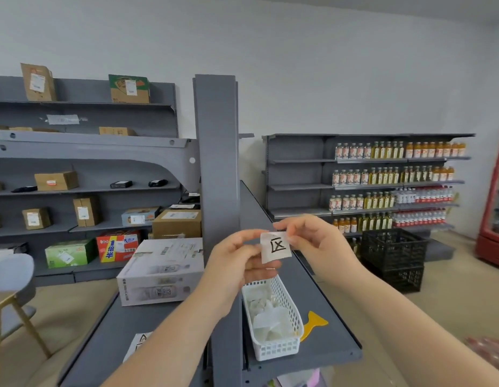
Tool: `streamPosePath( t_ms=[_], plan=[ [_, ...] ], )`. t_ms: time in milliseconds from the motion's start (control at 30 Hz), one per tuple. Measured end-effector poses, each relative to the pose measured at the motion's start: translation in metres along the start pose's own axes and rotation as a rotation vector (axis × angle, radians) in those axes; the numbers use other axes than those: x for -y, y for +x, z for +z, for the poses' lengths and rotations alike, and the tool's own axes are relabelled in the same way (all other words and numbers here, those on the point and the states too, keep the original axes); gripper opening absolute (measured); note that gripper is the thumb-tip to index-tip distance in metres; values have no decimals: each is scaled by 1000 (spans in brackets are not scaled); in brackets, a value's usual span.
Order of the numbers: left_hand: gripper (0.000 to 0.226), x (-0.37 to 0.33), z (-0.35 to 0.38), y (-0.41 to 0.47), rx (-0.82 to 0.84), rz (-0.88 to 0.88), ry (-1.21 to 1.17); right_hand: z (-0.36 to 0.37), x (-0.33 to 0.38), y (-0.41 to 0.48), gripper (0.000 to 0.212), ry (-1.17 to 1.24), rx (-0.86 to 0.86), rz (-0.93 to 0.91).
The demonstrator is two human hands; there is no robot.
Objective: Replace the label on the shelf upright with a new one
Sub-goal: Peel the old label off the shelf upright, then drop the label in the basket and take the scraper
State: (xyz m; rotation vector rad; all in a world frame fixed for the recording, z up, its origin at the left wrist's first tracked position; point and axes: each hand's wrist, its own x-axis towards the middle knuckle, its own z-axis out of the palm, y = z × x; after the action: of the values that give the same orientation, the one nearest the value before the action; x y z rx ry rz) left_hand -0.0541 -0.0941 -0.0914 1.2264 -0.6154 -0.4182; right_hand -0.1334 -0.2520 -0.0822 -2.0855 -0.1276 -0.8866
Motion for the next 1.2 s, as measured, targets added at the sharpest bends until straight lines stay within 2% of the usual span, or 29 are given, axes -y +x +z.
streamPosePath(
  t_ms=[100, 200, 300, 367, 433, 567, 733, 933, 1000, 1100, 1200],
  plan=[
    [28, 5, 9, 6, 25, -88, -115, -7, -15, -16, 17, -117, 57, -107],
    [13, 12, 15, 9, 29, -64, -19, -15, -21, -27, 12, -93, 82, -126],
    [13, 17, 19, 10, 13, -45, 1, -23, -21, -32, 9, 59, -12, -26],
    [15, 19, 21, 9, 22, -30, 25, -26, -19, -32, 19, 179, -82, 97],
    [21, 22, 24, 8, 46, -8, 74, -26, -20, -32, 23, 154, -62, 190],
    [31, 28, 26, 7, 76, 16, 123, -22, -21, -36, 7, 87, 19, 269],
    [13, 28, 23, 9, 63, -19, 89, -22, -19, -37, 8, 129, -14, 195],
    [23, 20, 17, 12, 225, -281, -227, -27, -22, -36, 23, 161, -37, 157],
    [19, 21, 17, 14, 247, -315, -197, -26, -24, -35, 23, 170, -57, 152],
    [20, 25, 20, 18, 182, -312, -90, -22, -26, -34, 22, 151, -54, 130],
    [12, 27, 20, 22, 120, -282, -68, -27, -25, -34, 22, 113, 15, 167]
  ],
)
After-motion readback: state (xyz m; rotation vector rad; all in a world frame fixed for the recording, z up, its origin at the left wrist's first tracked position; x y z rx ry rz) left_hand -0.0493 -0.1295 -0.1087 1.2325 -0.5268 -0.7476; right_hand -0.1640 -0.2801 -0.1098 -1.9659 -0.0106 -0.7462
